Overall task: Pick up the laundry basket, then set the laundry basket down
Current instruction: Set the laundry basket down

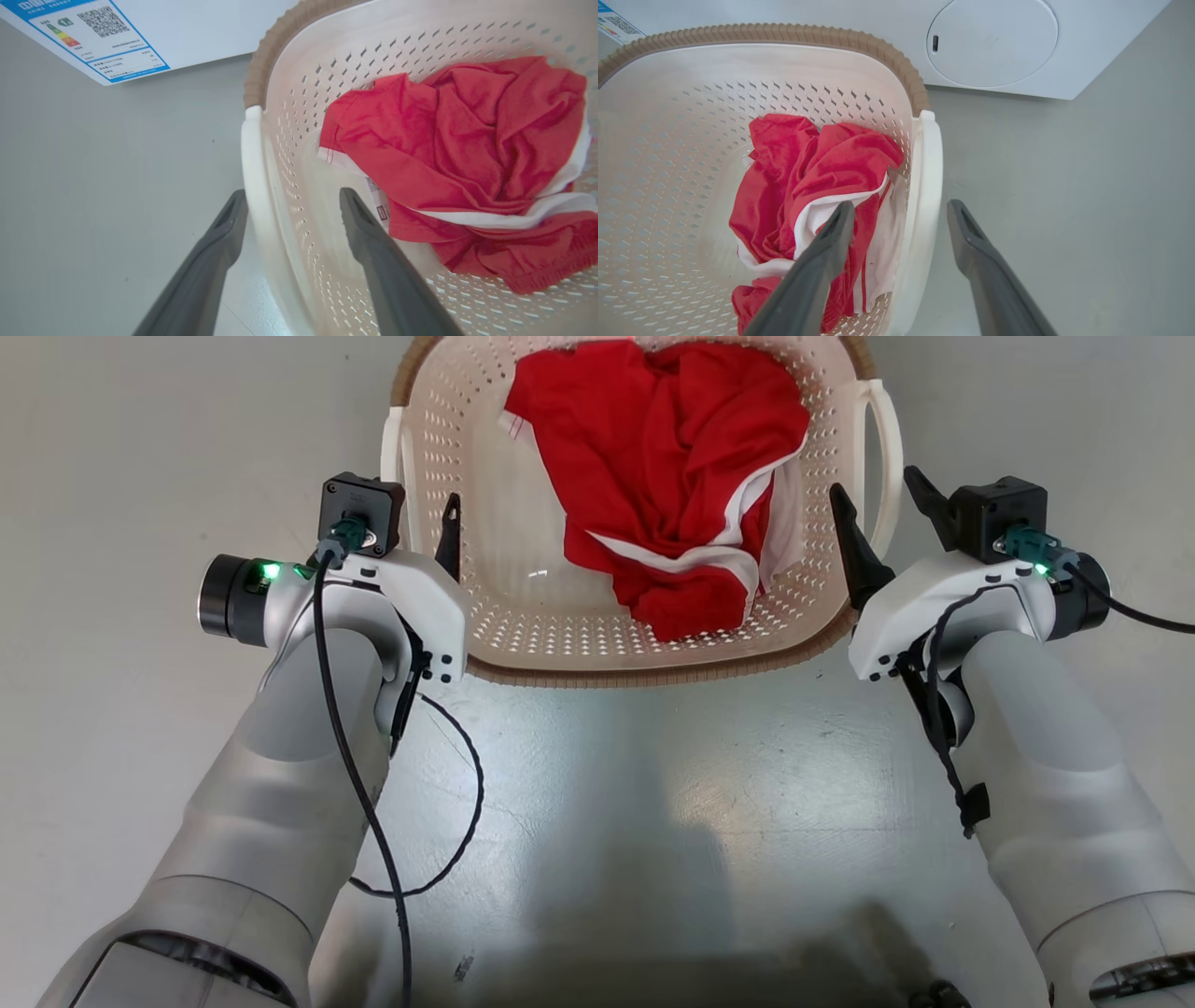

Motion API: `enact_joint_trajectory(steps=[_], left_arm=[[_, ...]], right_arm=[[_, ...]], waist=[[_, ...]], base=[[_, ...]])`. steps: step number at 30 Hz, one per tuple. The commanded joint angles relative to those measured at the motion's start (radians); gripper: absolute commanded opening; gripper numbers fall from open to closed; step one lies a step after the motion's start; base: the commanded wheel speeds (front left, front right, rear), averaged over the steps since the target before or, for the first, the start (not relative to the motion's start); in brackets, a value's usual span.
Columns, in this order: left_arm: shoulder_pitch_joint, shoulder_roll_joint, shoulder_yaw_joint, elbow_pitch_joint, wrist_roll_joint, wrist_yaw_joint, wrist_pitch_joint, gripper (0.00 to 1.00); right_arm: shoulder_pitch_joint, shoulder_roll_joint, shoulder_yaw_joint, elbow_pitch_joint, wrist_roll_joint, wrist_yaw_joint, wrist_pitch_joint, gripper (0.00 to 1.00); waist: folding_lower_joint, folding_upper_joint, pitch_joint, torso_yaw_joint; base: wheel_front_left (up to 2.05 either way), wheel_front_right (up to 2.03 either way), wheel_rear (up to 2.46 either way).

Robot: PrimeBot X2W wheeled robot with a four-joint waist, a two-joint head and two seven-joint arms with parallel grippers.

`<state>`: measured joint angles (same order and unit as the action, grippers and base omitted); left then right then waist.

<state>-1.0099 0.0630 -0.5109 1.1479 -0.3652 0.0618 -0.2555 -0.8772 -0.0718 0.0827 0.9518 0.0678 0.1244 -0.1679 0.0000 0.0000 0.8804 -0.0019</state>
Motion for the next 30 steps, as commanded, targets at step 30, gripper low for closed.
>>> enact_joint_trajectory(steps=[30], left_arm=[[0.409,0.034,0.206,-0.349,0.016,0.018,-0.006,1.0]], right_arm=[[0.247,0.022,-0.07,-0.099,0.019,0.006,-0.094,1.0]], waist=[[0.0,0.0,-0.446,-0.006]], base=[[0.0,0.0,0.0]])
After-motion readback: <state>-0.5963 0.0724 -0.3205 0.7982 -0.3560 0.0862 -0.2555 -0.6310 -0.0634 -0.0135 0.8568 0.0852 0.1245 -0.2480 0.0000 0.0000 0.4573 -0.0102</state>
